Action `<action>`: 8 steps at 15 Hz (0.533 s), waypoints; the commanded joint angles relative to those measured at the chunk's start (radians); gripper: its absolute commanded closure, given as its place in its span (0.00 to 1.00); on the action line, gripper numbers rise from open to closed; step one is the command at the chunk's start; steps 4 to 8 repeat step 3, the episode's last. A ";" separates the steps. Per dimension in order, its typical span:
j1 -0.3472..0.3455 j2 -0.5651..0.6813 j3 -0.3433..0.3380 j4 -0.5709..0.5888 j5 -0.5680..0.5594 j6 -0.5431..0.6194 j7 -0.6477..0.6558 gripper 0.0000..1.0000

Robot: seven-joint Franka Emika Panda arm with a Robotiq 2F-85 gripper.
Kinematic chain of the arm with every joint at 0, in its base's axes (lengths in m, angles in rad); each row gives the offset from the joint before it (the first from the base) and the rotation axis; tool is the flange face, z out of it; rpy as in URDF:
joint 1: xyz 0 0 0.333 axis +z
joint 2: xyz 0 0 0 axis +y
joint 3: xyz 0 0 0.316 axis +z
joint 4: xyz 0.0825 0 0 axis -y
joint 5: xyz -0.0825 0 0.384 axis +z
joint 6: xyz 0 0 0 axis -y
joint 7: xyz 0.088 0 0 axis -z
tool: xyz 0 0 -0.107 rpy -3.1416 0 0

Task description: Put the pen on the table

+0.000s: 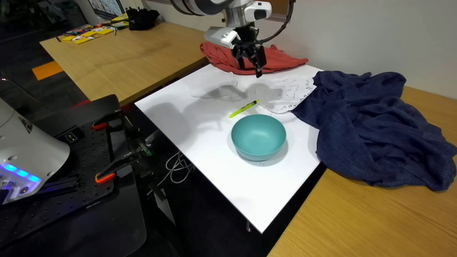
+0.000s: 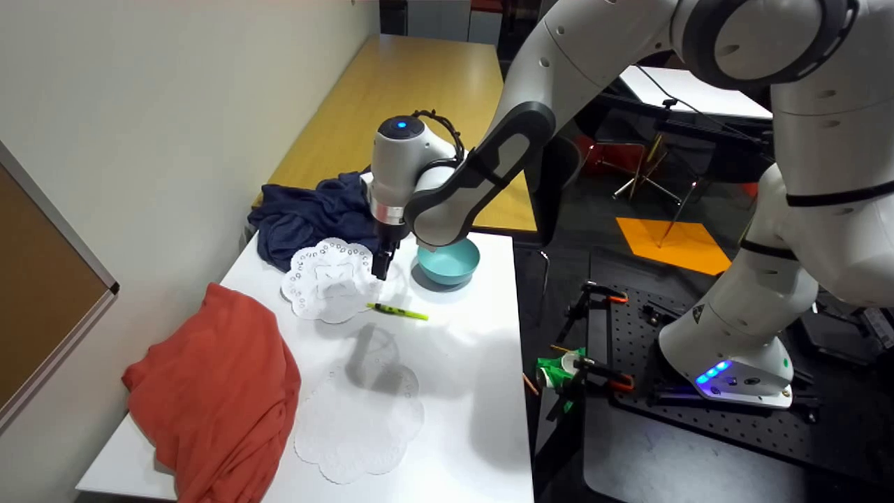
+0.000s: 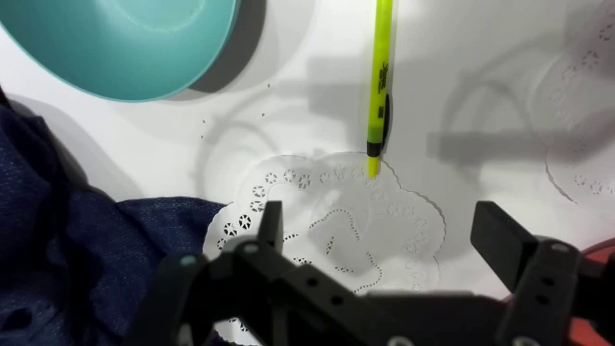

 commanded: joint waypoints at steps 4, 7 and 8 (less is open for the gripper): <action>-0.009 -0.042 0.007 -0.039 -0.009 -0.002 0.004 0.00; -0.009 -0.042 0.007 -0.039 -0.009 -0.002 0.004 0.00; -0.009 -0.042 0.007 -0.039 -0.009 -0.002 0.004 0.00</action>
